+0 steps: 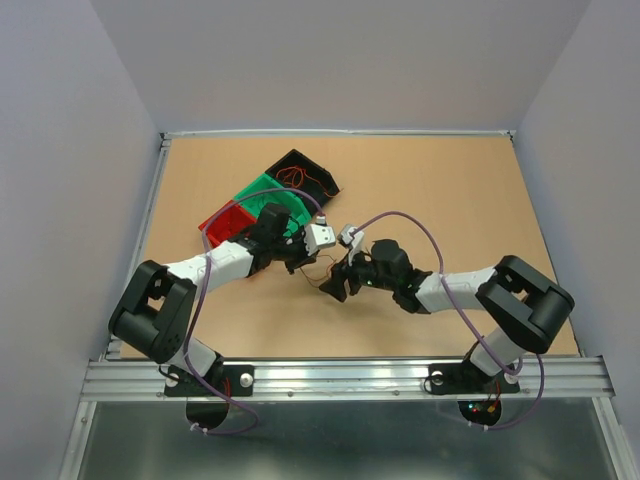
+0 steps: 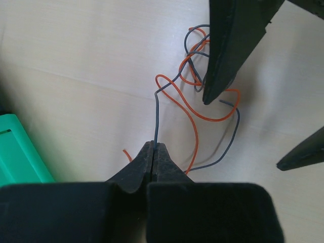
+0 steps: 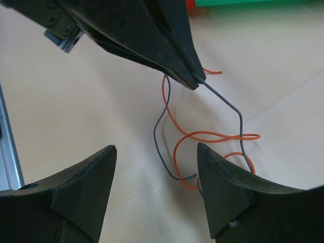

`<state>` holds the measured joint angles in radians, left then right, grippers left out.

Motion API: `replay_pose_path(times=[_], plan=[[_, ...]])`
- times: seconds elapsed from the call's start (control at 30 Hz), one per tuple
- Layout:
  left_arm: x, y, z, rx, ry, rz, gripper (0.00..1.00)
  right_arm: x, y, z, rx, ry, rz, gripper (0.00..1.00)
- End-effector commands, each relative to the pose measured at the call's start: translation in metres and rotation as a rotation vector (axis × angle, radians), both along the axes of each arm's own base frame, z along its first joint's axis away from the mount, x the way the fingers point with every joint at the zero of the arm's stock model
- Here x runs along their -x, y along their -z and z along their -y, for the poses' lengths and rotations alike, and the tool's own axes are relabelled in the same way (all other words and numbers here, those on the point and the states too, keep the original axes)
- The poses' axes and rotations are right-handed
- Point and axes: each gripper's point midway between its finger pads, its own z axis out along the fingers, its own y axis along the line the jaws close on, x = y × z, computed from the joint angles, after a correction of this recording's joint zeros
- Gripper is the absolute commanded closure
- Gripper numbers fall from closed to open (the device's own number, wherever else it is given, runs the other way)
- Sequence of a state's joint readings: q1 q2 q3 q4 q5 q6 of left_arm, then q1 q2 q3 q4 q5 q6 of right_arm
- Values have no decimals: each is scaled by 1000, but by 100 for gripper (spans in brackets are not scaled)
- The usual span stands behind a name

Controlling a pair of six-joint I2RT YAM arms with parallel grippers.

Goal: Untangle the cables

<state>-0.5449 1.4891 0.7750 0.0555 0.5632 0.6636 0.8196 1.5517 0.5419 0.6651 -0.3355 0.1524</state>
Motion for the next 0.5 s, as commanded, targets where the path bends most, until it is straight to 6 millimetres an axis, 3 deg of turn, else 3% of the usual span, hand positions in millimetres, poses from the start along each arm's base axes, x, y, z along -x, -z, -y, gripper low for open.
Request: replay_pose_path(times=[0.0,0.1,0.27,0.37,0.47], plan=[[-8,-18,7,41,13,20,100,-23,-21,-18,-42,27,85,30],[-8,-18,7,41,11,16,100,-35,-15,-17,-22,76,86,30],[-8,-15,6,41,10,1,100,-38,-9,-12,13,92,103,32],[-8,-14,6,41,13,-15,100,-37,-2,-11,34,83,104,40],[-10,-16,4,55,11,-26,100,-36,-2,-12,38,69,105,60]])
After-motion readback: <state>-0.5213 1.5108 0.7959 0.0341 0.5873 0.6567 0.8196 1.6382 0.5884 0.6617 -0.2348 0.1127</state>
